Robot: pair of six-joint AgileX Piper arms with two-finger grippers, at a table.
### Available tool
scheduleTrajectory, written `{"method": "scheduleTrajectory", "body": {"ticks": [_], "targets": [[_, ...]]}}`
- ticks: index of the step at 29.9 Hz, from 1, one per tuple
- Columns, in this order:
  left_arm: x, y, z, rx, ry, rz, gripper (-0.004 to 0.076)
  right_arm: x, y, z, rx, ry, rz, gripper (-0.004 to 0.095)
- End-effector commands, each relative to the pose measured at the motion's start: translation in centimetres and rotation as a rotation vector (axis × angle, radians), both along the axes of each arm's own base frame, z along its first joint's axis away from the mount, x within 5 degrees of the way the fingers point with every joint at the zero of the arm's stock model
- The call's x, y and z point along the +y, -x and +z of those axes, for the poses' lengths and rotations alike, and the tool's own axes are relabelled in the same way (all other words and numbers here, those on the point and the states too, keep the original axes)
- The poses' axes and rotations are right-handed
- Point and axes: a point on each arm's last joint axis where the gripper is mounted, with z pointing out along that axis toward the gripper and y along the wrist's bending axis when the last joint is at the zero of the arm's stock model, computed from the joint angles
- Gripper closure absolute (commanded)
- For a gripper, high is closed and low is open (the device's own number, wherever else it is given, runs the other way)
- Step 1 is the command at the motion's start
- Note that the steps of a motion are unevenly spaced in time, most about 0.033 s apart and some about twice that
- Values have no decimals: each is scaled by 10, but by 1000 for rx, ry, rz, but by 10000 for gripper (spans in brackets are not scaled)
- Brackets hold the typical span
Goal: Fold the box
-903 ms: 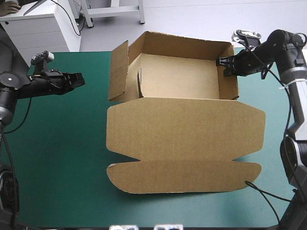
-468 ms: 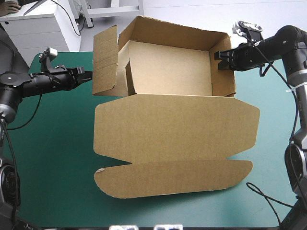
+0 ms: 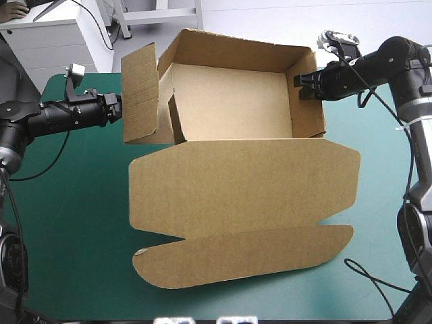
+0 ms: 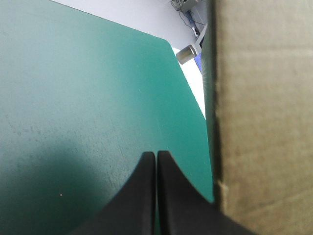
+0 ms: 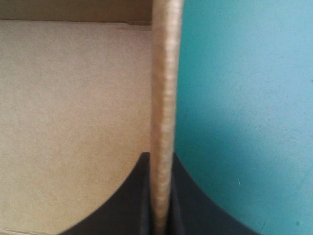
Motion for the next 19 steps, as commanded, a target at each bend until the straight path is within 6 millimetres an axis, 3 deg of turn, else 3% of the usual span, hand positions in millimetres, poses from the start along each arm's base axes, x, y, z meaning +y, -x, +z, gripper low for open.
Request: {"method": "scheduleTrajectory", "body": {"ticks": [1,6,12,19], "targets": [[-9,22,39,-112,77,-67,731,7,14,34,-126,-63,-12,921],[-12,35,53,-155,70,-73,731,22,14,32,-155,-1,-15,921],[-23,45,60,-176,45,-109,731,40,13,37,-209,-43,-12,921],[-40,53,66,-202,43,-155,731,40,13,37,-207,-36,-33,919]]}}
